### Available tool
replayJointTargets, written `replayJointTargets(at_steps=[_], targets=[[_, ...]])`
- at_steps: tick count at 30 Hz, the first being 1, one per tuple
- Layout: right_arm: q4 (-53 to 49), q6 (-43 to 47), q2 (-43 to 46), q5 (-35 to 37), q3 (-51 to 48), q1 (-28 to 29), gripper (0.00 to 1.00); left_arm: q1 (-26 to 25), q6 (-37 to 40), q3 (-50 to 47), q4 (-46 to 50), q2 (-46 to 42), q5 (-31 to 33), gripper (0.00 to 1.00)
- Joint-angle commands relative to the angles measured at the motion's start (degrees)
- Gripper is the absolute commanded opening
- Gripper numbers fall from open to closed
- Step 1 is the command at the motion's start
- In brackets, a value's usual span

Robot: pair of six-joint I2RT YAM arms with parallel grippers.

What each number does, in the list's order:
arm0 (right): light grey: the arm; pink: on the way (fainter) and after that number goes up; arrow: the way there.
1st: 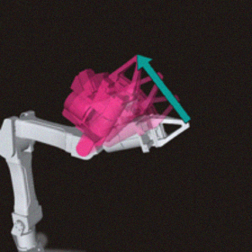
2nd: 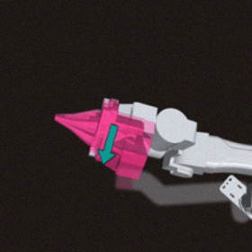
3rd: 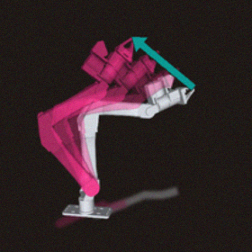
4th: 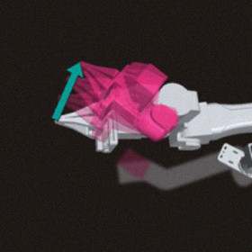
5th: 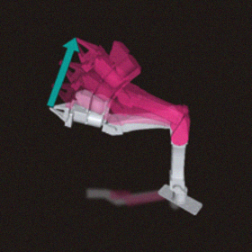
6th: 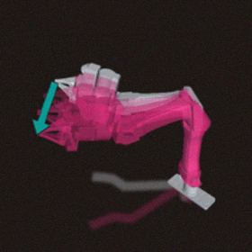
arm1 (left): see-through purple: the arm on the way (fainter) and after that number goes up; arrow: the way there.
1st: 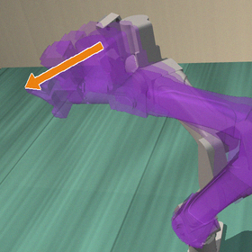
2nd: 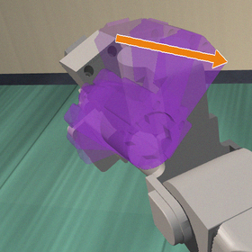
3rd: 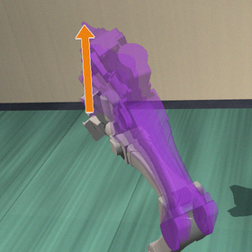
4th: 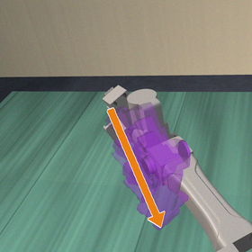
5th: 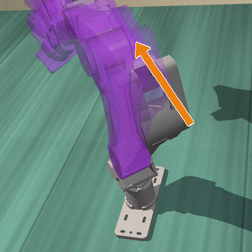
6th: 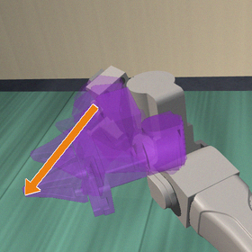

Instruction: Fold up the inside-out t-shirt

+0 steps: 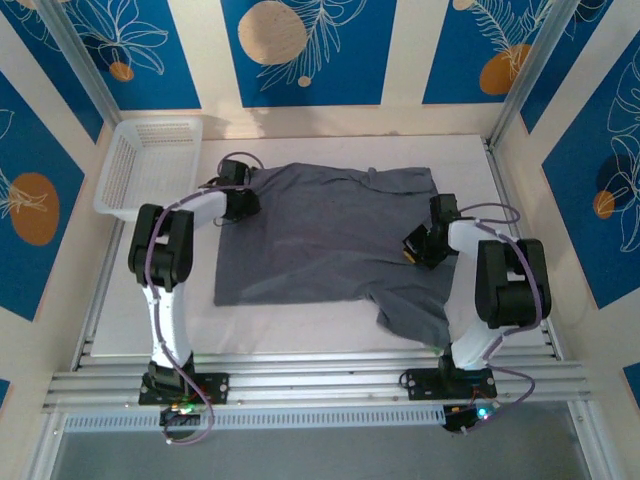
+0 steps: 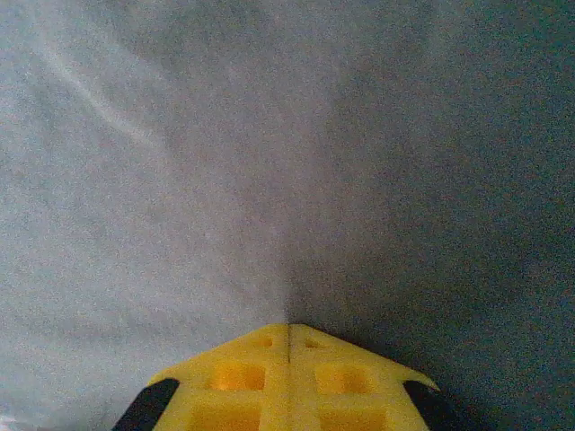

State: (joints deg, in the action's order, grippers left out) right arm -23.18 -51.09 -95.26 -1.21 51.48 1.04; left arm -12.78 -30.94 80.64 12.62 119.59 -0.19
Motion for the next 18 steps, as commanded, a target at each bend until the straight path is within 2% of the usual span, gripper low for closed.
replayJointTargets(at_steps=[1,3,4,8,12,18], targets=[[-2.82,1.43,5.51,1.76,2.12,0.35,0.20,0.21,2.02,-3.81,-4.76,-7.57,-3.51,0.38],[-6.19,1.96,9.94,4.90,2.00,-0.29,0.31,0.18,0.62,-6.81,-4.92,-13.73,-4.87,0.45],[-7.98,0.73,12.79,7.26,0.63,-1.30,0.33,0.13,-0.40,-8.80,-4.82,-17.53,-5.21,0.47],[-11.34,-4.56,25.52,5.84,-10.61,-8.42,0.34,0.17,-3.58,-17.19,-2.10,-31.21,-4.70,0.55],[-16.04,-2.44,36.53,10.10,-17.51,-11.55,0.35,0.12,-3.53,-24.19,2.81,-41.65,-2.93,0.60],[-16.93,2.63,30.51,9.73,-18.05,-12.46,0.39,0.15,-3.10,-30.19,7.94,-48.17,-2.10,0.64]])
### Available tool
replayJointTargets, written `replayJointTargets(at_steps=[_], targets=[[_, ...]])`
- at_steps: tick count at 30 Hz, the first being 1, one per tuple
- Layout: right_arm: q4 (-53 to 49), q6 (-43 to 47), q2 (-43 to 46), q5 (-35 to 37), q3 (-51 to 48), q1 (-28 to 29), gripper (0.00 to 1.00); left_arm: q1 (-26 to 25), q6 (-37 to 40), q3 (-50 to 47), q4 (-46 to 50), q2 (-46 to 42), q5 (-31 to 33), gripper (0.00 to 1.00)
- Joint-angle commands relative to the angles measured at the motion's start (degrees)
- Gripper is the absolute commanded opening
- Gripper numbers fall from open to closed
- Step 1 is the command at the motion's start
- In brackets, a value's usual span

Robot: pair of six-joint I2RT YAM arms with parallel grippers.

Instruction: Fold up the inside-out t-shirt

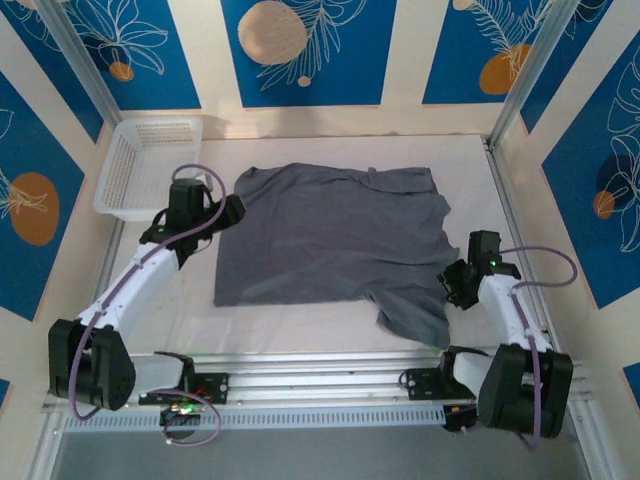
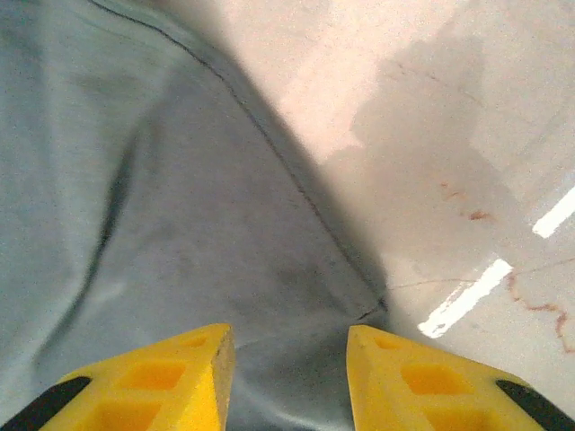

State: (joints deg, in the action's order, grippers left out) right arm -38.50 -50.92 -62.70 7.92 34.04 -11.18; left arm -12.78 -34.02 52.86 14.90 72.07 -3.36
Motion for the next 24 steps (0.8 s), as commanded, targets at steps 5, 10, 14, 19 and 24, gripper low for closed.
replayJointTargets(at_steps=[5,10,14,19,24], targets=[[1.10,2.19,-4.31,0.09,-1.76,0.28,0.41,0.50,-2.43,-4.32,10.12,-3.07,3.82,0.69],[1.77,2.05,-6.21,0.09,-2.37,0.85,0.44,0.82,-6.12,-5.19,17.03,-6.04,6.48,0.70],[5.35,0.46,-8.45,-0.49,-3.61,1.74,0.42,1.25,-8.01,-8.06,20.78,-10.01,6.03,0.70],[2.75,0.45,-6.42,0.77,-0.90,2.43,0.00,1.72,-11.63,-11.37,26.96,-15.04,3.12,0.70],[-5.06,0.50,4.04,4.91,3.74,4.01,0.00,1.75,-16.29,-16.92,31.26,-19.80,1.58,0.71]])
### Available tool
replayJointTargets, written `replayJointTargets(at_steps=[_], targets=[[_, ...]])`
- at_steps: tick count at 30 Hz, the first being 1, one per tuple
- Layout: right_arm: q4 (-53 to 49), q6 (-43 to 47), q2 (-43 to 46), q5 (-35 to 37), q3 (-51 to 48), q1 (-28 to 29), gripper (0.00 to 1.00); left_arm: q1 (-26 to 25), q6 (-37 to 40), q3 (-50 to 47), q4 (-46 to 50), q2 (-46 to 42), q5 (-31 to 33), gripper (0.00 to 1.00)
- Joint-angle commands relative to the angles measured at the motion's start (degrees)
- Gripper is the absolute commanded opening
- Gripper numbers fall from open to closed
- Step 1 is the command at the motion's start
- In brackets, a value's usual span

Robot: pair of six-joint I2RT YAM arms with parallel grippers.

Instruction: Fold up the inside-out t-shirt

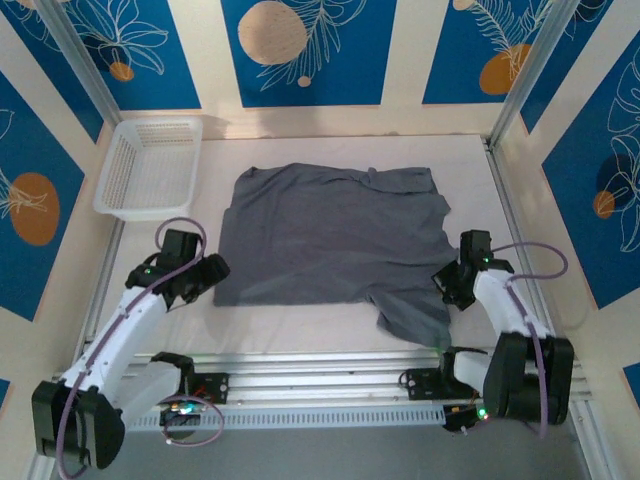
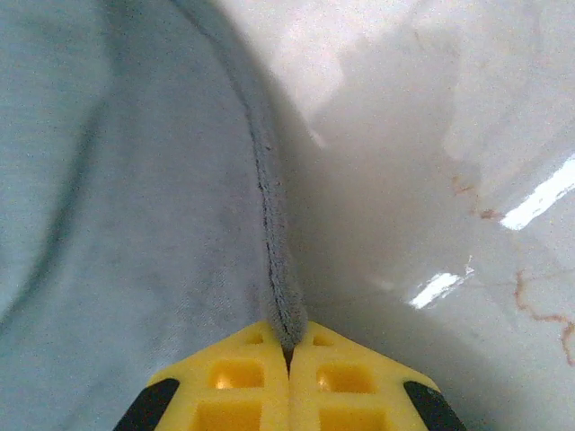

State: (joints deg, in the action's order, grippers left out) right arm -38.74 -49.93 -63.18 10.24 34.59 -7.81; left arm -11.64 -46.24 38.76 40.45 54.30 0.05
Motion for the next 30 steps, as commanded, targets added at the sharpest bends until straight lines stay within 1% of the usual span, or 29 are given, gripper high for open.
replayJointTargets(at_steps=[1,5,9,12,15,19,24,26,27,28,29,30], targets=[[-6.36,-0.92,6.12,2.47,3.53,0.83,0.00,0.56,-4.90,-4.27,5.67,-2.71,-2.47,0.71],[-8.96,-4.06,10.68,1.53,2.84,3.21,0.00,0.59,-7.69,-9.55,2.29,-2.54,-5.89,0.70],[-7.58,-6.67,11.60,0.40,1.06,6.59,0.00,0.59,-7.63,-11.25,-2.99,0.56,-8.04,0.65],[-5.85,-8.19,10.98,-0.46,0.22,8.38,0.00,0.57,-7.50,-11.04,-5.61,2.94,-7.42,0.61],[-5.24,-9.28,10.46,0.23,0.13,10.21,0.00,0.70,-8.34,-11.23,-8.67,4.11,-5.73,0.58],[-5.39,-9.61,10.59,1.29,0.54,11.36,0.00,0.88,-8.68,-11.88,-12.13,6.39,-2.46,0.49],[-5.95,-9.88,11.65,2.95,-0.15,11.44,0.00,1.12,-9.35,-13.57,-17.63,10.27,-4.95,0.40],[-6.44,-9.83,11.66,3.51,-0.54,11.50,0.00,1.16,-9.48,-13.87,-18.36,11.44,-5.90,0.34],[-6.52,-9.92,11.67,3.75,-0.81,11.42,0.00,1.15,-9.54,-14.13,-18.53,11.72,-6.16,0.29],[-6.60,-10.08,11.78,4.07,-1.14,11.43,0.00,1.11,-9.60,-14.31,-18.29,11.70,-6.08,0.21],[-6.83,-10.25,12.01,4.53,-1.55,11.37,0.00,1.18,-9.56,-14.18,-17.39,11.37,-5.72,0.10],[-7.06,-10.51,12.34,5.12,-1.78,11.33,0.00,1.18,-9.36,-13.96,-16.16,10.83,-5.17,0.03]])
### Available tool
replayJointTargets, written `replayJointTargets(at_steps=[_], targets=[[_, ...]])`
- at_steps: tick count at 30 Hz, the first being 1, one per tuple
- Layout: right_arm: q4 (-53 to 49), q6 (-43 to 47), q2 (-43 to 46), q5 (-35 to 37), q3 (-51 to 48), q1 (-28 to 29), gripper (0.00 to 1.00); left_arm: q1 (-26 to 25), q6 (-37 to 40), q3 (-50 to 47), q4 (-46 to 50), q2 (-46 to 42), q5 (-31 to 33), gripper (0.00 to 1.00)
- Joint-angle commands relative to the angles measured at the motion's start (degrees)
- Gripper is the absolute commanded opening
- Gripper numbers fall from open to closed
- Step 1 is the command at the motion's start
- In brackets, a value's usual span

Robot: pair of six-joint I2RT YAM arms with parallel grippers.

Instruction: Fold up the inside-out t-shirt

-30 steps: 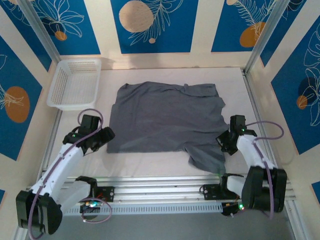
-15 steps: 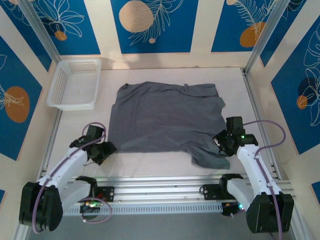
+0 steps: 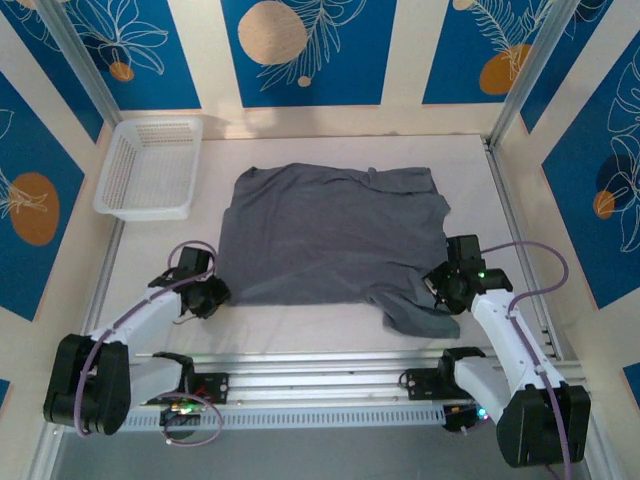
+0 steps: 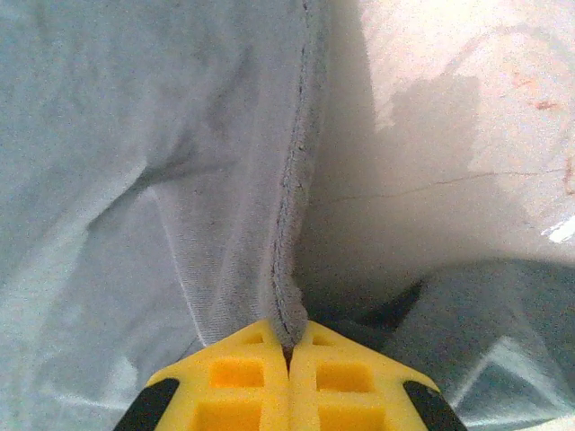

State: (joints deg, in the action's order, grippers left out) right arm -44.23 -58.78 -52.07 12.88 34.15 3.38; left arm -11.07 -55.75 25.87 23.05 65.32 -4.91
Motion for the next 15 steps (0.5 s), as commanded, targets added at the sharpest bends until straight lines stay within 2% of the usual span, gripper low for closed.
replayJointTargets(at_steps=[1,5,9,15], targets=[[-2.38,-2.21,1.83,3.65,-1.74,0.08,0.00,0.63,0.52,-0.79,3.15,-1.27,0.75,0.00],[-6.64,-3.02,6.39,8.12,-4.01,-1.31,0.00,0.69,2.40,0.62,12.48,-8.82,5.21,0.00],[-9.70,-1.36,12.22,7.25,-6.09,-4.64,0.00,0.66,5.13,1.31,16.67,-15.12,4.59,0.00],[-9.44,0.65,12.17,6.71,-0.93,-5.55,0.00,0.63,8.12,8.57,18.79,-13.98,5.52,0.00]])
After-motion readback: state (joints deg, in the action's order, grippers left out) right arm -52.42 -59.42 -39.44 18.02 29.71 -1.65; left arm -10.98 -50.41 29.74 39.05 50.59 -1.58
